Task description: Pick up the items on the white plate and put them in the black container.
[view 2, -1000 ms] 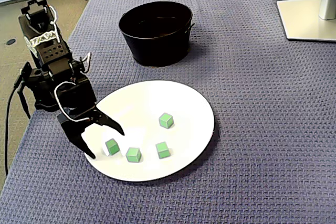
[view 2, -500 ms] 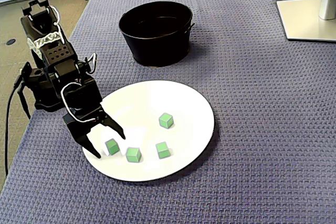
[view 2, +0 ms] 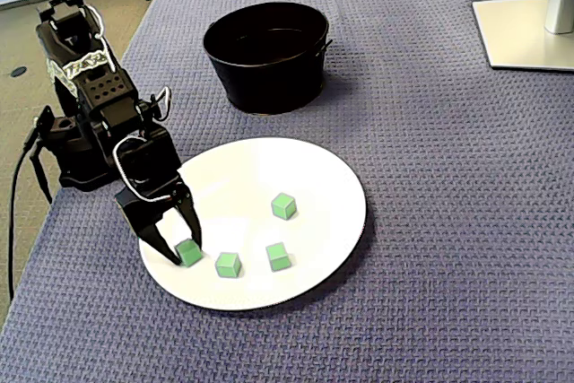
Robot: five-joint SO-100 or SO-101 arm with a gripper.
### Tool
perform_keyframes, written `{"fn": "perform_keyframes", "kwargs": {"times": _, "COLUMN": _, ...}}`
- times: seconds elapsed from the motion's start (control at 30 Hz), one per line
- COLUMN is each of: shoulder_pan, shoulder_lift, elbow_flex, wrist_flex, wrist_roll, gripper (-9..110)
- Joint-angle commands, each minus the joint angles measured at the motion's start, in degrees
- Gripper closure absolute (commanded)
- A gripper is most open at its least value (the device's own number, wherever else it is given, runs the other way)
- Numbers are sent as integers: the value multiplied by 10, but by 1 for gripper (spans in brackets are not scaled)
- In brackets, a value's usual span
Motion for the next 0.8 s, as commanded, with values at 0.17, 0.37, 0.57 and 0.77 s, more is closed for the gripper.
{"fn": "perform_keyframes", "kwargs": {"times": 0.17, "shoulder_pan": -13, "shoulder_lift": 54, "elbow_flex": 11, "wrist_flex": -50, "wrist_roll": 35, "gripper": 101}}
{"fn": "perform_keyframes", "kwargs": {"times": 0.37, "shoulder_pan": -21, "shoulder_lift": 153, "elbow_flex": -38, "wrist_flex": -170, "wrist_roll": 156, "gripper": 102}}
{"fn": "perform_keyframes", "kwargs": {"times": 0.57, "shoulder_pan": -102, "shoulder_lift": 274, "elbow_flex": -109, "wrist_flex": -262, "wrist_roll": 397, "gripper": 102}}
{"fn": "perform_keyframes", "kwargs": {"times": 0.77, "shoulder_pan": -266, "shoulder_lift": 319, "elbow_flex": -272, "wrist_flex": -97, "wrist_roll": 592, "gripper": 102}}
